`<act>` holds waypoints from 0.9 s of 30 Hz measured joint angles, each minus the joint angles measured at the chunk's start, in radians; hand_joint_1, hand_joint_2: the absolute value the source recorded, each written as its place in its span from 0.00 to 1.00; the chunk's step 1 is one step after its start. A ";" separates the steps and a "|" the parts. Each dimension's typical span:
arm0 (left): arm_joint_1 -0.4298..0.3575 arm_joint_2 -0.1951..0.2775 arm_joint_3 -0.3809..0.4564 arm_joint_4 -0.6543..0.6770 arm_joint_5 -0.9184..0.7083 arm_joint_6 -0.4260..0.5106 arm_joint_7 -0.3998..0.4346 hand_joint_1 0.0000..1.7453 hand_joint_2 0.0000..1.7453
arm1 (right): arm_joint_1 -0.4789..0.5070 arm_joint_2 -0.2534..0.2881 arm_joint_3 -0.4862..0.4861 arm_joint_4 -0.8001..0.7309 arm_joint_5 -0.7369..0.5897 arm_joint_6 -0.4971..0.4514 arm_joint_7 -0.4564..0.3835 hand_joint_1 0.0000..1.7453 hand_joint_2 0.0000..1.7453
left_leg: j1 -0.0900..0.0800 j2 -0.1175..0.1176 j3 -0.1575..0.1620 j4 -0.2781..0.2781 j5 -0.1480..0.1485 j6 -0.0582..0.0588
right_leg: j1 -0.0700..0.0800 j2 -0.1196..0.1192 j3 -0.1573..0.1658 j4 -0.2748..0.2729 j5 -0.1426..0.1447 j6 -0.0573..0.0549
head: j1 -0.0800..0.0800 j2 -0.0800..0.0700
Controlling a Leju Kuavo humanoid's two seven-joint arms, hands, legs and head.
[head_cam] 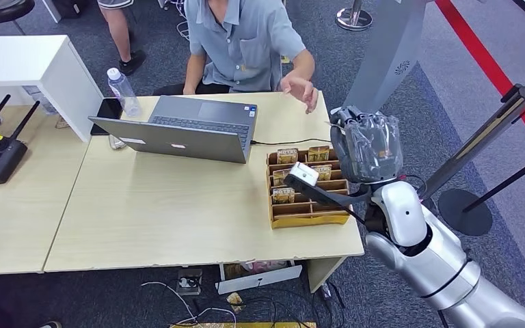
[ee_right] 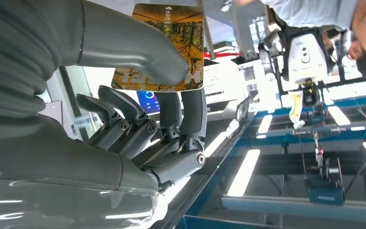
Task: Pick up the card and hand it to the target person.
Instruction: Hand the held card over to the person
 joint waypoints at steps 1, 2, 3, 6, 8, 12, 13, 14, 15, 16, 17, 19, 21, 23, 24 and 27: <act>-0.001 0.000 -0.002 0.000 -0.003 -0.001 0.000 0.00 0.00 | -0.005 0.003 0.000 0.014 -0.008 -0.008 -0.009 1.00 1.00 | 0.000 0.000 0.000 0.000 0.000 0.000 | 0.000 0.000 0.000 0.000 0.000 0.000 | 0.000 0.000; -0.001 0.000 -0.003 0.000 -0.005 -0.002 0.000 0.00 0.00 | -0.011 0.008 0.000 0.030 -0.016 -0.012 -0.018 1.00 1.00 | 0.000 0.000 0.000 0.000 0.000 0.000 | 0.000 0.000 0.000 0.000 0.000 0.000 | 0.000 0.000; -0.002 0.000 -0.005 0.000 -0.008 -0.004 0.001 0.00 0.00 | -0.017 0.016 0.002 0.050 -0.024 -0.014 -0.026 1.00 1.00 | 0.000 0.000 0.000 0.000 0.000 0.000 | 0.000 0.000 0.000 0.000 0.000 0.000 | 0.000 0.000; -0.004 0.000 -0.011 0.000 -0.014 -0.009 0.001 0.00 0.00 | -0.044 0.045 0.011 0.122 -0.054 -0.012 -0.041 1.00 1.00 | 0.000 0.000 0.000 0.000 0.001 -0.001 | 0.000 0.000 0.000 0.000 0.000 0.000 | 0.000 0.000; -0.005 0.000 -0.015 0.000 -0.016 -0.011 0.000 0.00 0.00 | -0.066 0.066 0.018 0.175 -0.070 -0.012 -0.044 1.00 1.00 | 0.000 -0.001 0.000 0.000 0.001 -0.001 | 0.000 -0.001 0.000 0.000 0.000 0.000 | 0.000 0.000; -0.006 0.000 -0.021 0.000 -0.021 -0.014 0.000 0.00 0.00 | -0.106 0.103 0.029 0.269 -0.081 -0.012 -0.047 1.00 1.00 | 0.000 -0.002 -0.001 0.000 0.001 -0.001 | 0.000 -0.002 0.000 0.001 0.000 0.000 | 0.000 0.000; -0.007 0.000 -0.021 0.000 -0.022 -0.015 0.001 0.00 0.00 | -0.116 0.112 0.033 0.292 -0.081 -0.012 -0.048 1.00 1.00 | 0.000 -0.002 -0.001 0.000 0.002 -0.001 | 0.000 -0.002 0.000 0.001 0.000 0.000 | 0.000 0.000; -0.007 0.000 -0.021 0.000 -0.023 -0.016 0.001 0.00 0.00 | -0.126 0.121 0.036 0.313 -0.081 -0.013 -0.049 1.00 1.00 | 0.000 -0.002 -0.001 0.000 0.002 -0.001 | 0.000 -0.002 0.000 0.001 0.000 0.000 | 0.000 0.000; -0.007 -0.001 -0.022 0.000 -0.024 -0.017 0.001 0.00 0.00 | -0.134 0.130 0.040 0.332 -0.080 -0.015 -0.049 1.00 1.00 | 0.000 -0.002 -0.001 0.000 0.002 -0.001 | 0.000 -0.002 0.000 0.001 0.000 0.000 | 0.000 0.000; -0.007 -0.001 -0.022 0.000 -0.024 -0.017 0.001 0.00 0.00 | -0.141 0.138 0.043 0.351 -0.078 -0.018 -0.050 1.00 1.00 | 0.000 -0.002 -0.001 0.000 0.002 -0.001 | 0.000 -0.002 0.000 0.001 0.000 0.000 | 0.000 0.000; -0.007 -0.002 -0.022 0.000 -0.025 -0.017 0.001 0.00 0.00 | -0.148 0.145 0.046 0.367 -0.077 -0.024 -0.050 1.00 1.00 | 0.000 -0.002 -0.001 0.000 0.002 -0.001 | 0.000 -0.002 0.000 0.001 0.000 0.000 | 0.000 0.000; -0.008 -0.002 -0.022 0.000 -0.027 -0.017 0.001 0.00 0.00 | -0.159 0.158 0.051 0.397 -0.075 -0.037 -0.049 0.50 1.00 | 0.000 -0.002 -0.001 0.000 0.002 -0.001 | 0.000 -0.002 0.000 0.001 0.000 0.000 | 0.000 0.000; -0.008 -0.003 -0.022 0.000 -0.027 -0.017 0.001 0.00 0.00 | -0.164 0.168 0.055 0.420 -0.076 -0.052 -0.049 0.00 1.00 | 0.000 -0.002 -0.001 0.000 0.002 -0.001 | 0.000 -0.002 0.000 0.001 0.000 0.000 | 0.000 0.000; -0.007 -0.003 -0.022 0.000 -0.026 -0.017 0.001 0.00 0.00 | -0.165 0.174 0.060 0.434 -0.080 -0.069 -0.049 0.00 1.00 | 0.000 -0.002 -0.001 0.000 0.002 -0.001 | 0.000 -0.002 0.000 0.001 0.000 0.000 | 0.000 0.000; -0.007 -0.003 -0.022 0.000 -0.025 -0.017 0.002 0.00 0.00 | -0.165 0.176 0.062 0.438 -0.084 -0.078 -0.050 0.00 1.00 | 0.000 -0.002 -0.001 0.000 0.002 -0.001 | 0.000 -0.002 0.000 0.001 0.000 0.000 | 0.000 0.000; -0.007 -0.004 -0.022 0.000 -0.016 -0.014 0.002 0.00 0.00 | -0.154 0.181 0.063 0.438 -0.129 -0.105 -0.060 0.00 1.00 | 0.000 -0.002 0.000 0.000 0.002 -0.001 | 0.000 -0.002 0.000 0.000 0.000 0.000 | 0.000 0.000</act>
